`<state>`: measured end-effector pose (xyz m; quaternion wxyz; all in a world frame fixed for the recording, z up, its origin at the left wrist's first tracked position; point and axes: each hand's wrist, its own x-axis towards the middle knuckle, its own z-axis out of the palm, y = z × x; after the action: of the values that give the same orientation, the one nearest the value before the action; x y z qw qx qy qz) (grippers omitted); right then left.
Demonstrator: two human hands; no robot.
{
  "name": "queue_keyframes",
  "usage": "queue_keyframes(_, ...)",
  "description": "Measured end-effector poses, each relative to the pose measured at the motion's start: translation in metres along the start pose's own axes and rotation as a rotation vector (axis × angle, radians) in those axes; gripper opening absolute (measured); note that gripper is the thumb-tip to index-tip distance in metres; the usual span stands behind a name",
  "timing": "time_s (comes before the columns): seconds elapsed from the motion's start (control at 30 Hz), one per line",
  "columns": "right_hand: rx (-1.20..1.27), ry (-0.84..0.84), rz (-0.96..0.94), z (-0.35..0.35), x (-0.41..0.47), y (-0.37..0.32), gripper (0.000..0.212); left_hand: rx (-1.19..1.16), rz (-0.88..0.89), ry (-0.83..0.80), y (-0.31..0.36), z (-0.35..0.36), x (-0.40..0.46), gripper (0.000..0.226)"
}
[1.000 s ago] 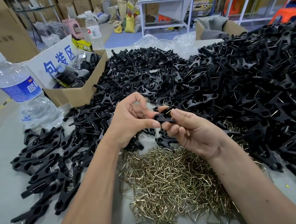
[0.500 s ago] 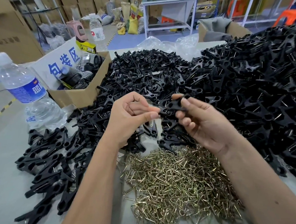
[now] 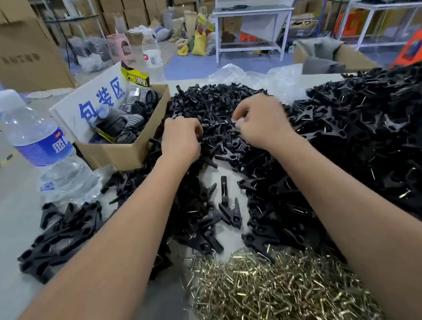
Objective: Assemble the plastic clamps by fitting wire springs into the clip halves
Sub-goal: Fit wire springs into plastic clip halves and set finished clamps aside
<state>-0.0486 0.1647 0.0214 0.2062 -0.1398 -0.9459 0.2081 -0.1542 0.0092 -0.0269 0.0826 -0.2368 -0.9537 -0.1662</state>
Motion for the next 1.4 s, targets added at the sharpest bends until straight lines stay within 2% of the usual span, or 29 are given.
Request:
queue_keyframes(0.07, -0.19, -0.224, -0.071, 0.026, 0.023, -0.005, 0.04, 0.164, -0.018, -0.144, -0.002, 0.005, 0.018, 0.041)
queue_keyframes(0.13, -0.332, -0.414, -0.124, 0.047, 0.041, -0.006, 0.054, 0.185, -0.042, -0.264, -0.004, 0.006, 0.029, 0.049)
queue_keyframes(0.2, -0.387, -0.544, -0.116, 0.061, 0.054, -0.004, 0.059, 0.159, -0.018, -0.327, -0.006, 0.006, 0.038, 0.054)
queue_keyframes(0.27, -0.388, -0.6, -0.113, 0.067, 0.065, 0.0, 0.058, 0.146, 0.015, -0.357, -0.006, 0.005, 0.043, 0.057)
queue_keyframes(0.33, -0.368, -0.584, -0.138, 0.069, 0.073, 0.005, 0.054, 0.134, 0.048, -0.339, -0.005, 0.004, 0.044, 0.049)
queue_keyframes(0.4, -0.348, -0.568, -0.174, 0.069, 0.076, 0.01, 0.05, 0.135, 0.097, -0.304, -0.003, 0.004, 0.043, 0.032)
queue_keyframes(0.53, -0.357, -0.573, -0.21, 0.065, 0.071, 0.017, 0.04, 0.087, 0.131, -0.281, 0.0, -0.002, 0.04, 0.03)
queue_keyframes(0.63, -0.341, -0.418, -0.255, 0.057, 0.064, 0.023, 0.017, 0.021, 0.107, -0.209, -0.002, -0.004, 0.038, 0.028)
queue_keyframes(0.7, -0.29, -0.31, -0.246, 0.05, 0.057, 0.026, 0.016, -0.022, 0.078, -0.17, -0.003, -0.002, 0.035, 0.032)
queue_keyframes(0.83, -0.016, -0.15, -0.16, 0.035, 0.045, 0.022, 0.015, -0.176, 0.024, -0.044, -0.006, 0.002, 0.029, 0.016)
queue_keyframes(0.87, 0.04, -0.139, -0.136, 0.032, 0.043, 0.02, 0.015, -0.213, 0.022, -0.005, -0.005, 0.001, 0.028, 0.018)
queue_keyframes(1.0, 0.174, -0.166, -0.075, 0.024, 0.025, 0.014, 0.015, -0.403, -0.003, 0.083, -0.001, -0.007, 0.022, 0.027)
queue_keyframes(1.13, 0.433, -0.233, 0.026, 0.02, -0.008, 0.012, 0.022, -0.375, 0.042, 0.031, 0.006, -0.014, 0.009, 0.029)
queue_keyframes(1.2, 0.343, -0.229, -0.036, 0.017, -0.026, 0.011, 0.022, -0.339, 0.026, 0.015, 0.009, -0.016, -0.001, 0.032)
queue_keyframes(1.3, 0.186, -0.263, -0.128, 0.011, -0.052, 0.01, 0.013, -0.342, -0.029, 0.112, 0.013, -0.02, -0.019, 0.026)
queue_keyframes(1.33, 0.17, -0.263, -0.142, 0.009, -0.059, 0.011, 0.009, -0.411, -0.041, 0.14, 0.014, -0.021, -0.027, 0.022)
queue_keyframes(1.4, 0.153, -0.181, -0.128, 0.004, -0.074, 0.015, 0.021, -0.73, -0.07, 0.125, 0.018, -0.023, -0.046, 0.017)
